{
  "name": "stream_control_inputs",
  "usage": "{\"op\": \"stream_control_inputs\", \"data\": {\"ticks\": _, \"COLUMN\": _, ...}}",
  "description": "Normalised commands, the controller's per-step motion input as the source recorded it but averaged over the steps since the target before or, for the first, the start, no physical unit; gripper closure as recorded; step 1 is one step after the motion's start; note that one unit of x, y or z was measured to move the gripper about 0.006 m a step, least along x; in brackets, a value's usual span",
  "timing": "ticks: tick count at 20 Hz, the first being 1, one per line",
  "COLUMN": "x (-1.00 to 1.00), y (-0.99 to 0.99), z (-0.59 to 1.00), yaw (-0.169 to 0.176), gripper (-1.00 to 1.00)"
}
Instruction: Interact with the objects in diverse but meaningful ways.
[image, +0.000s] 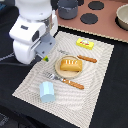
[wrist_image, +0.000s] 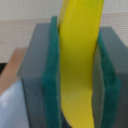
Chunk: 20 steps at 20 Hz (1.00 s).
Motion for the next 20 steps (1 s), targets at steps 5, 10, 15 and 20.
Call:
{"op": "stream_control_inputs", "data": {"ticks": 5, "x": -0.01, "y": -0.72, "z": 0.0, "yaw": 0.02, "gripper": 1.0}}
{"op": "stream_control_inputs", "data": {"ticks": 10, "x": 0.0, "y": -0.58, "z": -0.1, "yaw": 0.026, "gripper": 1.0}}
{"op": "stream_control_inputs", "data": {"ticks": 15, "x": 0.0, "y": -0.47, "z": -0.22, "yaw": 0.036, "gripper": 1.0}}
{"op": "stream_control_inputs", "data": {"ticks": 20, "x": 0.0, "y": -0.35, "z": -0.25, "yaw": 0.044, "gripper": 1.0}}
